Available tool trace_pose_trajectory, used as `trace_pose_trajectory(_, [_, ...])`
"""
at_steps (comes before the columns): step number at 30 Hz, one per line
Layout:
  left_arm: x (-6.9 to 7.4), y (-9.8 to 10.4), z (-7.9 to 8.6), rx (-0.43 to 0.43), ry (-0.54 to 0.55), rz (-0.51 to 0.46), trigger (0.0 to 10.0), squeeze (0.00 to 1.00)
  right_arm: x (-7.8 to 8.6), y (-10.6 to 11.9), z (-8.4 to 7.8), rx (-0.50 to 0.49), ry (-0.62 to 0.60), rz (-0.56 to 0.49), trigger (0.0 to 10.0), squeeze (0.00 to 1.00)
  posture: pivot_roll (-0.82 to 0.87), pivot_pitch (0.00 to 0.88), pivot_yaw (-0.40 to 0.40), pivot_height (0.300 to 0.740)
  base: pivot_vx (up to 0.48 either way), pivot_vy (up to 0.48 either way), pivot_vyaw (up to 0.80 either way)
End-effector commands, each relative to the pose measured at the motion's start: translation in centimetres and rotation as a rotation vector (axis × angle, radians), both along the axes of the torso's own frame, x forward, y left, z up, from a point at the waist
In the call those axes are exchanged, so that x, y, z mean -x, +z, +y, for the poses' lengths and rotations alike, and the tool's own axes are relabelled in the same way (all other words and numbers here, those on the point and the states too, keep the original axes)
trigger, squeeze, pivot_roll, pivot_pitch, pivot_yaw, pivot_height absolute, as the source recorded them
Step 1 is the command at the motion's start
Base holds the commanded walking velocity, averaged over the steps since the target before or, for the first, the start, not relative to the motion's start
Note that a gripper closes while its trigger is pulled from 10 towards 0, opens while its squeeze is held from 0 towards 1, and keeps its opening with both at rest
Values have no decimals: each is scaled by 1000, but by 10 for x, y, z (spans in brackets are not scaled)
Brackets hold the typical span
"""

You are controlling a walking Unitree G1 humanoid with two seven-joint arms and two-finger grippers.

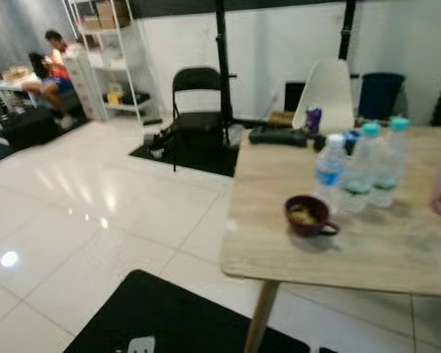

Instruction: Restocking fridge

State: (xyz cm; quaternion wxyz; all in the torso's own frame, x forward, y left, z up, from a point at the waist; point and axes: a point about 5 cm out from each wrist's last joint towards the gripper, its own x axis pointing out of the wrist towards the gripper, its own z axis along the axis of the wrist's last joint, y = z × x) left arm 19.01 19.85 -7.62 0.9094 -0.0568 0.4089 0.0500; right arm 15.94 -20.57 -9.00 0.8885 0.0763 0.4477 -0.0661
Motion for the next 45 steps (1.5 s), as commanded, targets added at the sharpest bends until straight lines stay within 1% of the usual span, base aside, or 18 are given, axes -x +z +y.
trace_pose_trajectory(1, [5,-2,4,-16,-6,22,10000,0,1,0,-3,7,-1,5,10000,0,-11,59,96,717,0,0,0])
trace_pose_trajectory(7, [4,-2,5,-17,-6,20,10000,0,1,0,-3,2,12,6,10000,0,-10,59,96,717,0,0,0])
trace_pose_trajectory(11, [3,-1,5,-17,-3,15,10000,0,2,0,-4,0,-3,16,10000,0,-9,58,97,717,0,0,0])
trace_pose_trajectory(15, [2,0,5,-19,-5,12,10000,0,1,0,-3,1,11,15,10000,0,-9,59,98,717,0,0,-800])
trace_pose_trajectory(24, [1,0,5,-22,-10,12,10000,0,-1,1,0,-13,-4,-14,10000,0,-10,59,101,717,0,0,-800])
trace_pose_trajectory(45, [2,-1,4,-21,-8,20,10000,0,-2,2,-2,-7,2,-11,10000,0,-10,62,99,717,0,0,0])
